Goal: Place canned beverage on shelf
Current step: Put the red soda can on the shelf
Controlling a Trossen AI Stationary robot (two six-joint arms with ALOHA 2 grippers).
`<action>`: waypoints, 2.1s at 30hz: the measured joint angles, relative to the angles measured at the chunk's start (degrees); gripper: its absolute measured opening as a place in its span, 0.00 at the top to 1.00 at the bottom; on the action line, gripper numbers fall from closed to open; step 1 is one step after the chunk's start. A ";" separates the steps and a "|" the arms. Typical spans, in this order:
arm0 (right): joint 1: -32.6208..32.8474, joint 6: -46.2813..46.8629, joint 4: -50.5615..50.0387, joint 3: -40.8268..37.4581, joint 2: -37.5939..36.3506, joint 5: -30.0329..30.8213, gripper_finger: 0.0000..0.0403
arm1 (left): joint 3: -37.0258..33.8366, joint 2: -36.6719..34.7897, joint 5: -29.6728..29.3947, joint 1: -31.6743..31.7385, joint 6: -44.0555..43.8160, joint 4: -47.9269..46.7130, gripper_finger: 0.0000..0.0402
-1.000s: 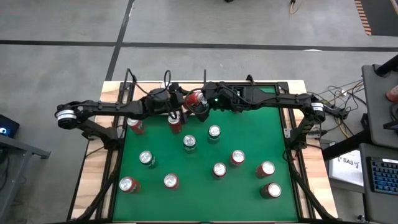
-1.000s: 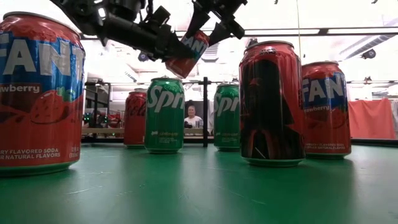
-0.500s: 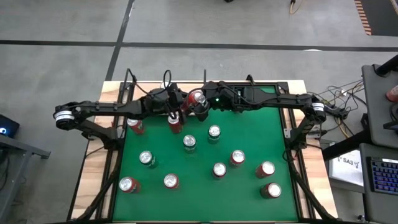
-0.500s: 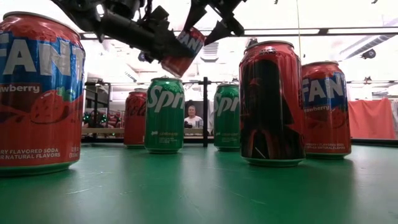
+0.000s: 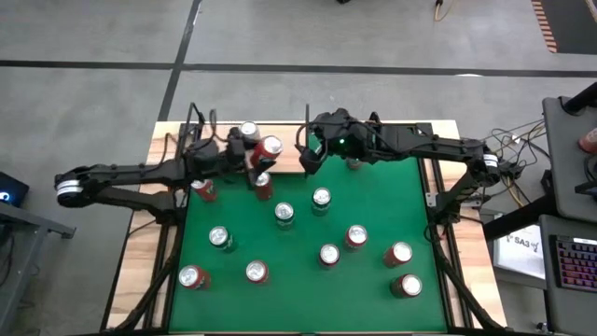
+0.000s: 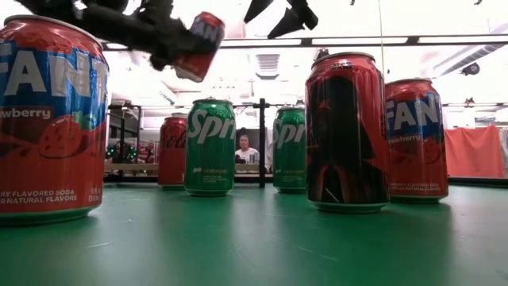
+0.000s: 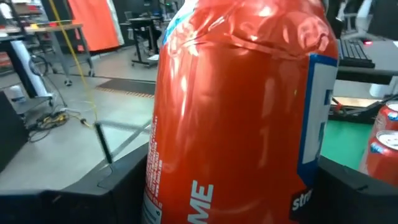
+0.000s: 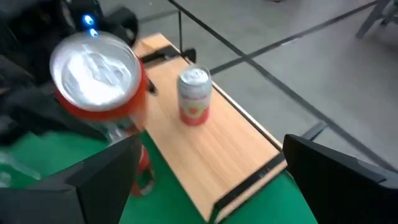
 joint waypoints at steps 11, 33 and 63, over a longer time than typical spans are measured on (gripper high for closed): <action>-0.46 -1.37 7.87 -6.54 0.43 0.10 0.05 | -10.53 -11.02 -8.99 0.00 -5.41 -0.30 0.28; -0.53 -15.24 49.45 -12.20 9.03 -20.76 0.05 | -13.28 -14.77 4.67 0.00 -3.42 8.08 0.28; -1.24 -14.29 48.32 1.61 21.00 -25.97 0.28 | -13.21 -13.20 4.44 0.07 -3.43 11.91 0.17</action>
